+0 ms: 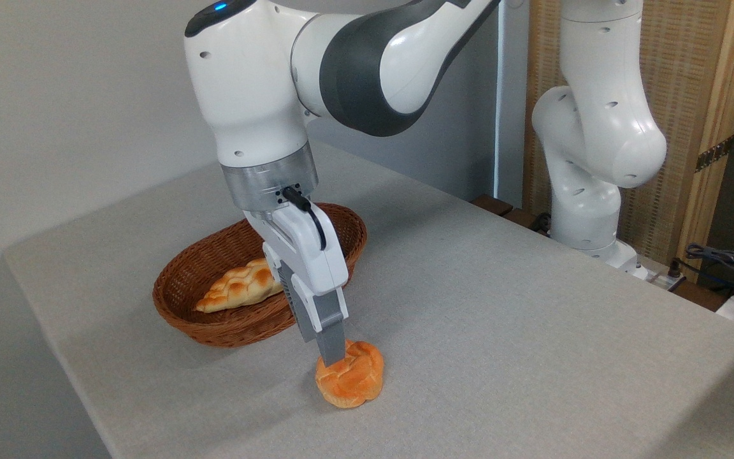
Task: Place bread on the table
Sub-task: 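Open the gripper, release the roll, and raise the gripper away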
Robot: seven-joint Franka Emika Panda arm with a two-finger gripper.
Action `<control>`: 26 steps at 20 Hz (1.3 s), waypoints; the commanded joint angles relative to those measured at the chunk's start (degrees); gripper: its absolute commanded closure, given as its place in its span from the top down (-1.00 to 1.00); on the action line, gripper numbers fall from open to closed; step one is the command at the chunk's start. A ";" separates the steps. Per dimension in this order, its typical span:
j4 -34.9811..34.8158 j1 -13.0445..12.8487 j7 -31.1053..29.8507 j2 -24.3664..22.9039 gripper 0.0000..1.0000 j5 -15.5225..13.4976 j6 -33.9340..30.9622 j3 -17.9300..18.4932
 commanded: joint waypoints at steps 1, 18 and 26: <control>1.85 -0.36 -1.00 -1.43 1.00 0.30 -0.03 0.29; 16.02 -0.01 -16.47 -2.21 1.00 -7.79 -14.18 -6.04; 15.05 11.50 -13.74 -3.19 1.00 -7.79 -17.08 -15.96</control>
